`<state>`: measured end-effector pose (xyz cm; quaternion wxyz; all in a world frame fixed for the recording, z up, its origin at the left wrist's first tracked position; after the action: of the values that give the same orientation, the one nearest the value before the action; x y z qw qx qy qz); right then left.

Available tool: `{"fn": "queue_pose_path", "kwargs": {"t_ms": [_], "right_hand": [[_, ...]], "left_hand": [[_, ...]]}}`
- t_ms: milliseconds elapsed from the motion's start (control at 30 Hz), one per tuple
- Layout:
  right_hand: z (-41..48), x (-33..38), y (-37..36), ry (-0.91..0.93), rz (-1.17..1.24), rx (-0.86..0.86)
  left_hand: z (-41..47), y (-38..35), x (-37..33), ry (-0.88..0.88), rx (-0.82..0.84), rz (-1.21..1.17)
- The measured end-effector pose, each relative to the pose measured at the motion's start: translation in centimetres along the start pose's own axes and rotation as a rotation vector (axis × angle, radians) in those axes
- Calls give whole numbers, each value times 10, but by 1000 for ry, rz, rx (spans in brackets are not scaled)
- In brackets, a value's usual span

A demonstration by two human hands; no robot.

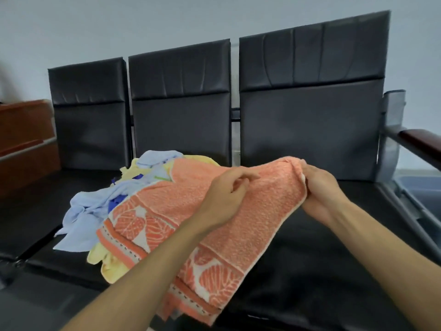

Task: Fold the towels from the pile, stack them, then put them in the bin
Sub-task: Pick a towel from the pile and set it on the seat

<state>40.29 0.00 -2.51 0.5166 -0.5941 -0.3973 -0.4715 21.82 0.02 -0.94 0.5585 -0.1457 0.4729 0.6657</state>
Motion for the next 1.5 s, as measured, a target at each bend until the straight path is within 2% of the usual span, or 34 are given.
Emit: {"fn": "queue_pose_path", "kwargs": {"t_ms": [167,267,333,433,467,533,567,700,767,833,933,1067,1233,1367,1433,1500], "right_hand": [[3,-7,62,-55,-147,-101],[4,-25,95,-122,-283,-112],[1,-37,112,-122,-470,-32],[-1,-56,138,-115,-730,29],[-1,-58,144,-98,-875,25],[4,-55,152,10,-1260,25],[5,-55,156,39,-1357,30],[4,-50,171,-7,-1446,-32],[2,-51,177,-65,-1358,-79],[-2,-54,183,-173,-1124,-129],[-3,-60,190,-311,-797,-198],[3,-64,198,-390,-453,-256],[7,-65,202,-408,-77,-272],[9,-62,201,-321,-52,-180],[9,-59,196,-245,-134,-119],[8,-57,194,-171,-246,-155]], "left_hand": [[0,-31,47,77,165,247],[-17,-53,81,153,304,280],[-32,-67,101,200,372,304],[-46,-87,115,192,625,490],[-47,-89,115,196,662,508],[-42,-86,115,217,633,516],[-39,-83,116,231,602,520],[-29,-73,117,315,495,650],[-29,-77,118,413,546,751],[-32,-86,121,476,617,868],[-34,-98,123,425,568,906],[-33,-114,122,381,482,805],[-23,-103,118,522,462,578],[-18,-83,112,696,431,437],[-19,-74,110,741,458,356],[-21,-66,109,764,472,289]]}}
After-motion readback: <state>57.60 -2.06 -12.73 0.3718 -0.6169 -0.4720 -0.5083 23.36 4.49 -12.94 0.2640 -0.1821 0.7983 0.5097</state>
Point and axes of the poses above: each hand's wrist, its own z-axis towards the middle knuckle, its own y-axis out of the back of the hand, x = y × z, the point moved 4 cm from there along z, towards the middle knuckle, and after that the axes turned 7 degrees about -z, right-handed, at the moved point
